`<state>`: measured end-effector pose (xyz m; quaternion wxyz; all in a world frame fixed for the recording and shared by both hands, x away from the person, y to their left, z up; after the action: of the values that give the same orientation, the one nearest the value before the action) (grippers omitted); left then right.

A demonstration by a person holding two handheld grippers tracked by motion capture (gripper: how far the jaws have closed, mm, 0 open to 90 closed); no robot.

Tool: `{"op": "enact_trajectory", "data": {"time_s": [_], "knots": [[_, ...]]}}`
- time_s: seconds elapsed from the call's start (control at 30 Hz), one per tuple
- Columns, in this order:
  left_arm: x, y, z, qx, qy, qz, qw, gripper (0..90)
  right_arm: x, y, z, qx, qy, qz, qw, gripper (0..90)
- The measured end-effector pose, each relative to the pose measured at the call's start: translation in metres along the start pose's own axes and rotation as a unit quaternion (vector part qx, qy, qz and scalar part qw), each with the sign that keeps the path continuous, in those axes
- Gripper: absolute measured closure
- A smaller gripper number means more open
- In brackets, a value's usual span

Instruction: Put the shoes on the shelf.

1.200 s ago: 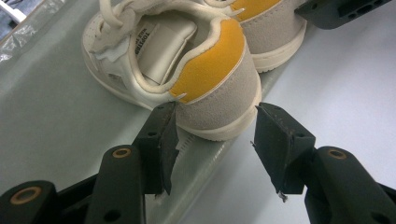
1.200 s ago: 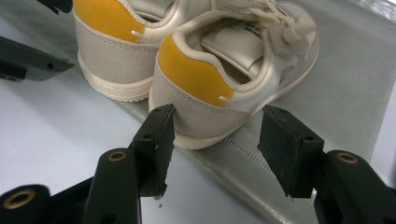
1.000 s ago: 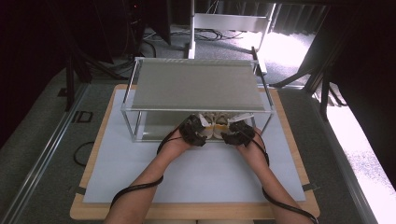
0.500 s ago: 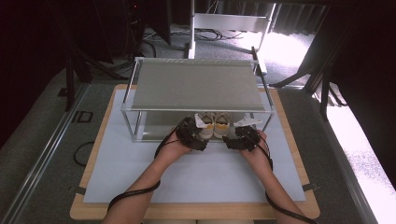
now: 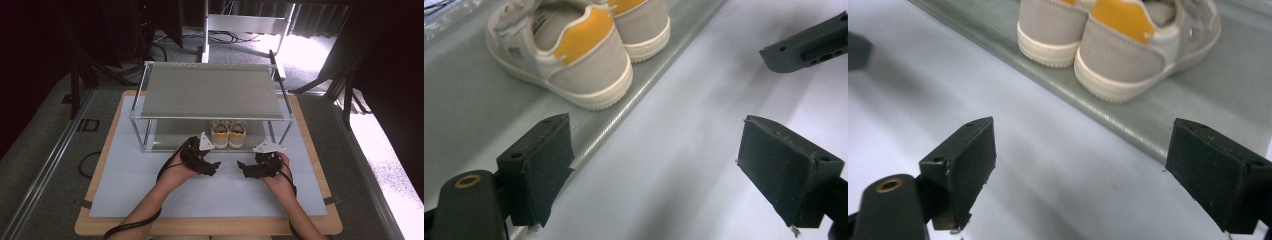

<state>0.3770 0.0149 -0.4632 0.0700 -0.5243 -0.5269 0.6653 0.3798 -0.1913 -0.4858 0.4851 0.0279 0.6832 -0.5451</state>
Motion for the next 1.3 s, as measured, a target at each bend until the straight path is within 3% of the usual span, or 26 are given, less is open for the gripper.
{"op": "enact_trajectory", "data": {"time_s": [0.23, 0.43, 0.67, 0.8, 1.0, 1.3], "knots": [[0.028, -0.007, 0.001, 0.0, -0.017, 0.018, 0.9997, 14.4, 0.02, -0.009, 0.002, 0.033, 0.024, 0.021, 0.999, 12.0], [0.047, -0.015, -0.005, -0.013, -0.048, 0.03, 0.9983, 14.4, 0.036, -0.016, 0.012, 0.051, 0.013, 0.013, 0.9985, 12.1], [0.068, -0.018, -0.006, -0.031, -0.049, 0.03, 0.9979, 14.4, 0.053, -0.025, 0.024, 0.083, 0.002, 0.017, 0.9964, 12.0], [0.076, -0.018, -0.005, -0.028, -0.049, 0.024, 0.9981, 14.4, 0.06, -0.029, 0.027, 0.084, 0.0, 0.016, 0.9963, 12.0], [0.086, -0.017, -0.006, -0.041, -0.054, 0.032, 0.9972, 14.5, 0.073, -0.035, 0.044, 0.106, 0.03, 0.022, 0.9937, 12.1], [0.093, -0.017, 0.0, -0.044, -0.054, 0.046, 0.9965, 14.4, 0.074, -0.034, 0.044, 0.106, 0.022, 0.016, 0.994, 12.1]]}}
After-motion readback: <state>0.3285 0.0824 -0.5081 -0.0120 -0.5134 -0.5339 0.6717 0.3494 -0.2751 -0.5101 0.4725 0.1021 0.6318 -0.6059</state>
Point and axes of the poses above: each handheld gripper's, and its own axes: y roughly forward along the jaws, x roughly out of its underside, z roughly to its right, the point moved 5 cm from there along y, roughly forward along the jaws, and after that the axes turned 8 degrees about -z, right-handed, at the moved point
